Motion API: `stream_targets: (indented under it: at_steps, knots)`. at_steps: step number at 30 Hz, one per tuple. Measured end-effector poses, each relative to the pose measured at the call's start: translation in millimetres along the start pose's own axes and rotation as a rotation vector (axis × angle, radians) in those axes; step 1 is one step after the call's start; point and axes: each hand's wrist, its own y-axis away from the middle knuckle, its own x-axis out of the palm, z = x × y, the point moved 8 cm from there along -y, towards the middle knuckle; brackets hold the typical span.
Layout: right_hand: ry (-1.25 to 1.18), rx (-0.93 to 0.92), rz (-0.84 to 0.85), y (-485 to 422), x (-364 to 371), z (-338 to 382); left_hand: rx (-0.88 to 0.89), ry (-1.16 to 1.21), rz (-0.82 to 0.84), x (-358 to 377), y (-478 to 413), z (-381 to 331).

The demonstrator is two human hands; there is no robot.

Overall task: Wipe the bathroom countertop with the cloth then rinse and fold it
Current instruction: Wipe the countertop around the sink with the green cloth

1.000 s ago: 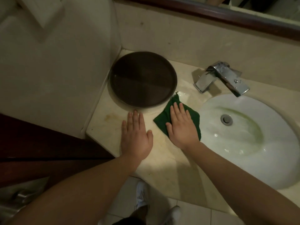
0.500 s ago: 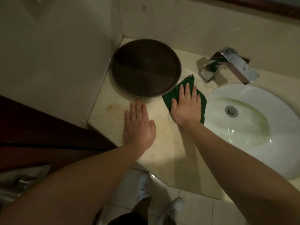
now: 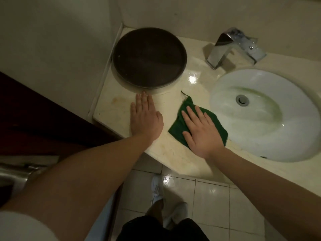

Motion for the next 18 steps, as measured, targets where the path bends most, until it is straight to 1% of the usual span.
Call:
stream_targets:
  at_steps: [2, 4, 10, 11, 13, 16, 18]
  knots:
    - [-0.002, 0.039, -0.003, 17.5, 0.3, -17.8, 0.004, -0.009, 0.005, -0.6, -0.5, 1.3]
    - [-0.033, 0.122, -0.016, 23.3, -0.7, -29.4, 0.016, 0.009, 0.016, -0.7, 2.6, 0.9]
    - [-0.120, 0.402, -0.086, -17.4, -7.1, -16.8, 0.011, 0.025, -0.001, 4.6, 21.0, -2.9]
    - [-0.129, 0.411, -0.095, -21.1, -7.6, -10.6, 0.010, 0.035, 0.001, 5.2, 21.0, -3.0]
    - [-0.128, 0.364, -0.104, -22.8, -5.3, 4.3, 0.017, 0.040, -0.006, 5.9, 20.0, -2.9]
    - [-0.116, 0.280, -0.082, -16.6, 1.8, 18.4, 0.034, 0.036, -0.016, 6.3, 19.7, -4.2]
    - [-0.104, 0.270, -0.065, -16.1, 3.2, 19.7, 0.035, 0.041, -0.025, 5.8, 19.5, -4.0]
